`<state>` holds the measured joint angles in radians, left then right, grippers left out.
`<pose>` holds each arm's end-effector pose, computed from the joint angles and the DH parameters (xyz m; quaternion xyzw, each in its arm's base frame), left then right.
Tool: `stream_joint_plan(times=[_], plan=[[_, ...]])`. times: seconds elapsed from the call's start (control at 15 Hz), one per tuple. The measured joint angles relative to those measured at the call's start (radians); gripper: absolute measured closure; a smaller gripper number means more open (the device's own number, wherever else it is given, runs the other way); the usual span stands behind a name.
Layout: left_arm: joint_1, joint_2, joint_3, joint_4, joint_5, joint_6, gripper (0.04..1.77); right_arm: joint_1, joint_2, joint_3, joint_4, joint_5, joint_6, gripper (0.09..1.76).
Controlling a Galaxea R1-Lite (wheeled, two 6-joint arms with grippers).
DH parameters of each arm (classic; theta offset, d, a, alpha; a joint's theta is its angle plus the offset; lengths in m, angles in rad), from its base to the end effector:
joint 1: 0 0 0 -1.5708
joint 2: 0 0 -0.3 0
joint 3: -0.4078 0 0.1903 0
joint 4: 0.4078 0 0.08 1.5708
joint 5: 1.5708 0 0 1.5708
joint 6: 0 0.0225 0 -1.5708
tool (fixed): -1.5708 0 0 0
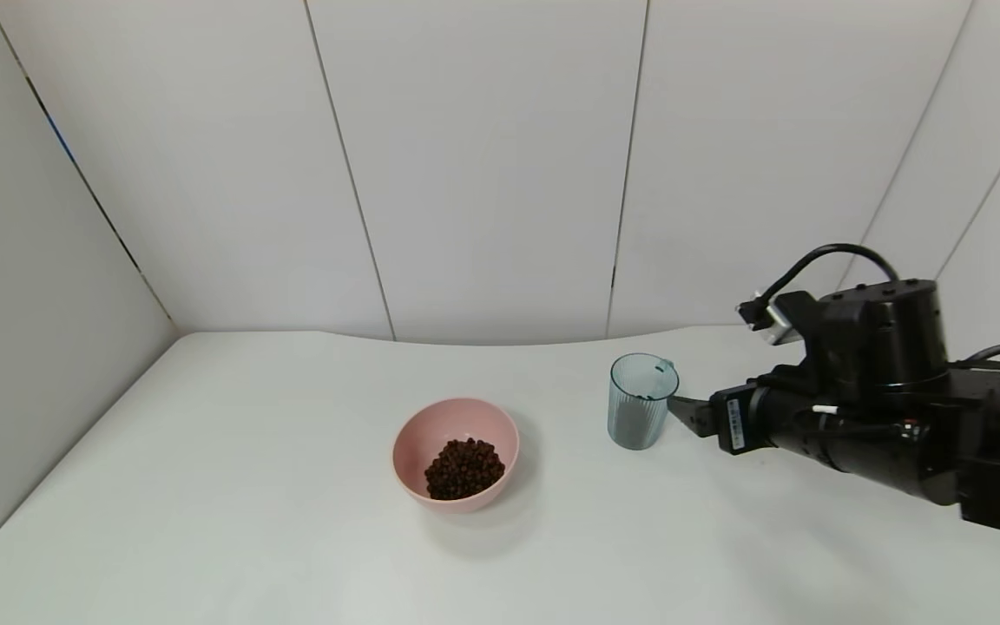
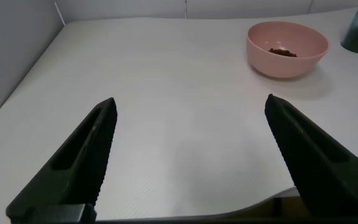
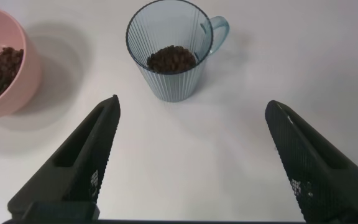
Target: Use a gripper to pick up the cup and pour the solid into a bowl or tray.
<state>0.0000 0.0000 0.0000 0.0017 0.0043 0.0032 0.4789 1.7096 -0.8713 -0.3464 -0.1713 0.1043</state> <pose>-0.0228 0.0001 0.0753 0.0016 0.0009 0.0021 1.0000 0.2720 0.1369 0.1694 -0.0277 0.2382 0.1364 0.9612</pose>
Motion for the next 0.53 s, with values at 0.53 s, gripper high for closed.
stream_joint_plan(times=[0.53], plan=[[0.000, 0.000, 0.000, 0.000, 0.000, 0.000, 0.09, -0.007, -0.356, 0.027, 0.261, 0.040, 0.019, 0.15]])
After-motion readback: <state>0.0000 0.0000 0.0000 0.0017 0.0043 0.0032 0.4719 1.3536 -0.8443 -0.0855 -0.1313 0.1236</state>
